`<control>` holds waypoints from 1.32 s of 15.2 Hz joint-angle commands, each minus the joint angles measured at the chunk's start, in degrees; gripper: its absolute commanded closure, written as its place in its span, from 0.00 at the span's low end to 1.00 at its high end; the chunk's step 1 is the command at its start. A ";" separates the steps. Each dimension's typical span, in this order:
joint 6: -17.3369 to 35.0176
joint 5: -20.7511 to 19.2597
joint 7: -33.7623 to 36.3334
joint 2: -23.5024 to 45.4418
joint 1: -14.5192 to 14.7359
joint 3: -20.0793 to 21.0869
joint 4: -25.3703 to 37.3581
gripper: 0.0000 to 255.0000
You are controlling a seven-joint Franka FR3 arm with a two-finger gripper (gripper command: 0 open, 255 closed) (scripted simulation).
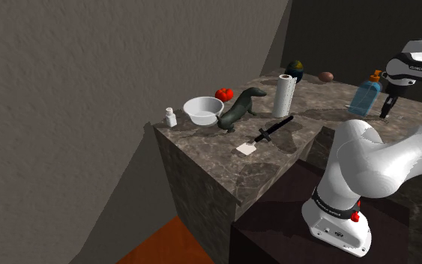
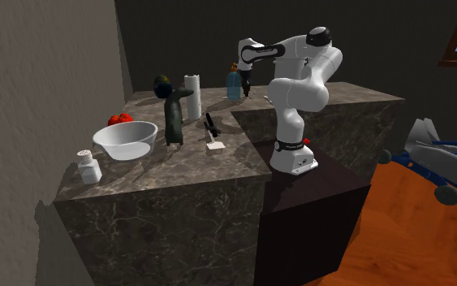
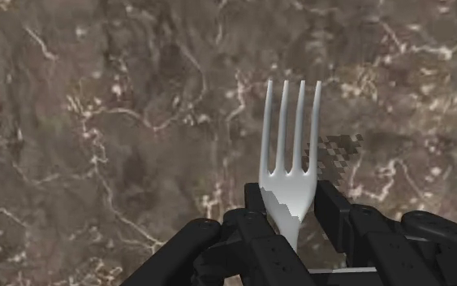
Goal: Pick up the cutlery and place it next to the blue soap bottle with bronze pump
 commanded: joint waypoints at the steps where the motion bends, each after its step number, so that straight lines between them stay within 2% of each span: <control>1: 0.01 -0.01 0.00 0.00 0.00 -0.01 0.00 1.00; 2: 0.01 -0.01 0.00 0.00 0.00 -0.01 0.00 1.00; 3: 0.01 -0.01 0.00 -0.01 0.00 -0.01 0.00 0.00; 8: 0.01 -0.01 0.00 0.00 0.00 -0.01 0.00 0.00; 12: -4.04 3.49 -1.21 2.58 -0.02 3.91 2.68 0.00; 20: -4.05 3.49 -1.20 2.58 -0.02 3.91 2.68 0.00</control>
